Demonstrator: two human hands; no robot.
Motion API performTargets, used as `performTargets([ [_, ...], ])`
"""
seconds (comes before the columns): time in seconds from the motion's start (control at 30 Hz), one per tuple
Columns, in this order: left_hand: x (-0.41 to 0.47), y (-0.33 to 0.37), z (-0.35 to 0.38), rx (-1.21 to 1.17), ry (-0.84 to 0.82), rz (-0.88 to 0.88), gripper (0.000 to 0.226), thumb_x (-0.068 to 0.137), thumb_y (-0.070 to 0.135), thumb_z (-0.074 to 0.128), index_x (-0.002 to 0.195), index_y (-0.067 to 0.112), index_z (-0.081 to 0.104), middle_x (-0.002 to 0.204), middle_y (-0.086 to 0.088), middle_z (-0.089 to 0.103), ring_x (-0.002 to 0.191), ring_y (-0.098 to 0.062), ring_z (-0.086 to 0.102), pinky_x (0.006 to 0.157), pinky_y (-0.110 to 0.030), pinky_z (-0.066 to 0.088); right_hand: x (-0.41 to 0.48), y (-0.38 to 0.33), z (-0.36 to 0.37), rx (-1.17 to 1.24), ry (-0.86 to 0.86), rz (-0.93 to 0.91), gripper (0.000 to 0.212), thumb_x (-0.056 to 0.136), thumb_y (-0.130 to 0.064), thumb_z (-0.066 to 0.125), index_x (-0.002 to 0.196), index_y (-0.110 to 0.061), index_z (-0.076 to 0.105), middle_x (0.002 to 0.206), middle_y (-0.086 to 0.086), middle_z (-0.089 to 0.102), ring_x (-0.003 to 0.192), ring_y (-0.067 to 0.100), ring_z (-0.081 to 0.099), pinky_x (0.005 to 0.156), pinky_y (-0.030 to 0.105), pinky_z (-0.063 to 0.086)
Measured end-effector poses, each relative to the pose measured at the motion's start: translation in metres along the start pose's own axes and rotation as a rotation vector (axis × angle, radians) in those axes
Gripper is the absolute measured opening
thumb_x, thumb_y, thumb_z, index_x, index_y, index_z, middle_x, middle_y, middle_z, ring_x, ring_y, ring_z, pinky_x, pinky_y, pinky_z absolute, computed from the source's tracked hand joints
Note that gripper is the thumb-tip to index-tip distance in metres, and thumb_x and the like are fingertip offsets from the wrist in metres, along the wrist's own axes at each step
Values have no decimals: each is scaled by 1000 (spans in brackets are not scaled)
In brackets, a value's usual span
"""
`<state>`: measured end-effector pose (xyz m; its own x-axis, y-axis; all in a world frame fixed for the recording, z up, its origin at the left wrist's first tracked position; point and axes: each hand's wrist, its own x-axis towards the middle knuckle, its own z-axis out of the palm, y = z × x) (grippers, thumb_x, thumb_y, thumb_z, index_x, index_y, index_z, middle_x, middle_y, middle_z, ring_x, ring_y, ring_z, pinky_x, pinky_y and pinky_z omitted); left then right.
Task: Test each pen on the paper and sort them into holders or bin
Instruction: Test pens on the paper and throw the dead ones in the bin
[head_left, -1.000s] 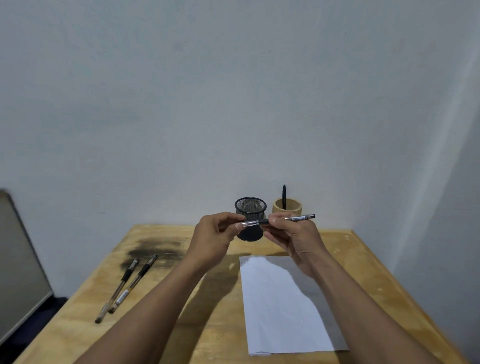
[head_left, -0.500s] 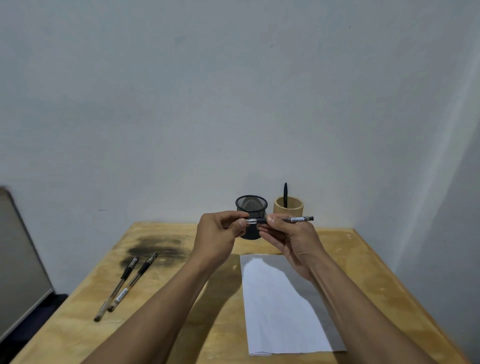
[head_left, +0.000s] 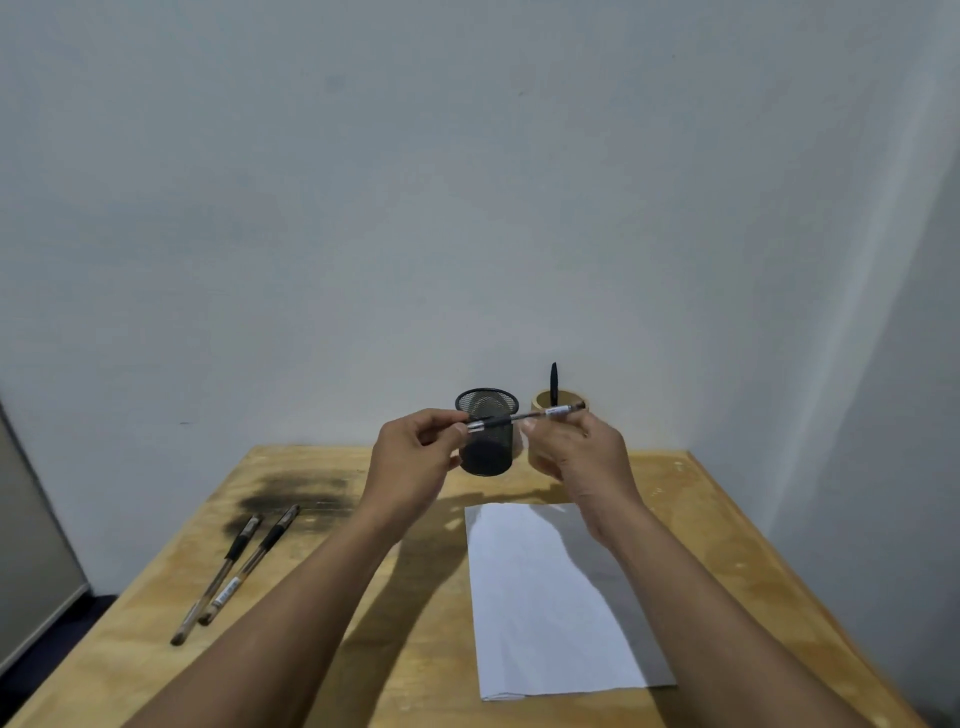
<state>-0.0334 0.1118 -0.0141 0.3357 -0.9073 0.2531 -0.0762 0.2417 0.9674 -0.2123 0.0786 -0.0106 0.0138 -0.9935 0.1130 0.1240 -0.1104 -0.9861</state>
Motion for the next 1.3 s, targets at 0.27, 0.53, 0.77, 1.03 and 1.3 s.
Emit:
performTargets([
  [0.27,-4,6,4,70,-2,14,11,91,11,66,95,14,76,83,-3,74,75,-8,66,87,-45,60,-9,-10,-1,-610,143,-333,75,89,-27,76,154,-16,39,153,3,45,147,22,33,113,30,29],
  [0.53,-6,15,13,159,-57,49,12,90,15,67,96,22,75,94,-8,75,89,-14,69,86,-42,59,-4,-22,-9,-1016,-4,-571,18,93,-21,67,105,-22,80,93,0,73,101,23,63,98,39,40],
  [0.77,-17,19,43,417,-122,170,30,86,25,72,116,26,68,106,10,70,100,-5,64,89,-26,49,-10,-33,-49,-1059,14,-473,25,91,-16,61,109,-25,77,101,1,77,98,26,67,83,37,52],
  [1.03,-50,-8,139,721,-366,350,42,93,40,60,131,21,60,132,1,63,122,-18,57,95,-31,45,-27,-37,-161,-1195,200,-376,19,96,-21,61,107,-22,76,105,-1,77,104,25,66,90,43,50],
  [1.3,-99,-29,226,948,-727,407,51,94,52,40,106,12,68,112,-8,67,112,-33,59,93,-43,48,-65,-9,-266,-1342,366,-225,21,100,-26,60,113,-26,76,104,0,75,107,28,59,88,42,44],
])
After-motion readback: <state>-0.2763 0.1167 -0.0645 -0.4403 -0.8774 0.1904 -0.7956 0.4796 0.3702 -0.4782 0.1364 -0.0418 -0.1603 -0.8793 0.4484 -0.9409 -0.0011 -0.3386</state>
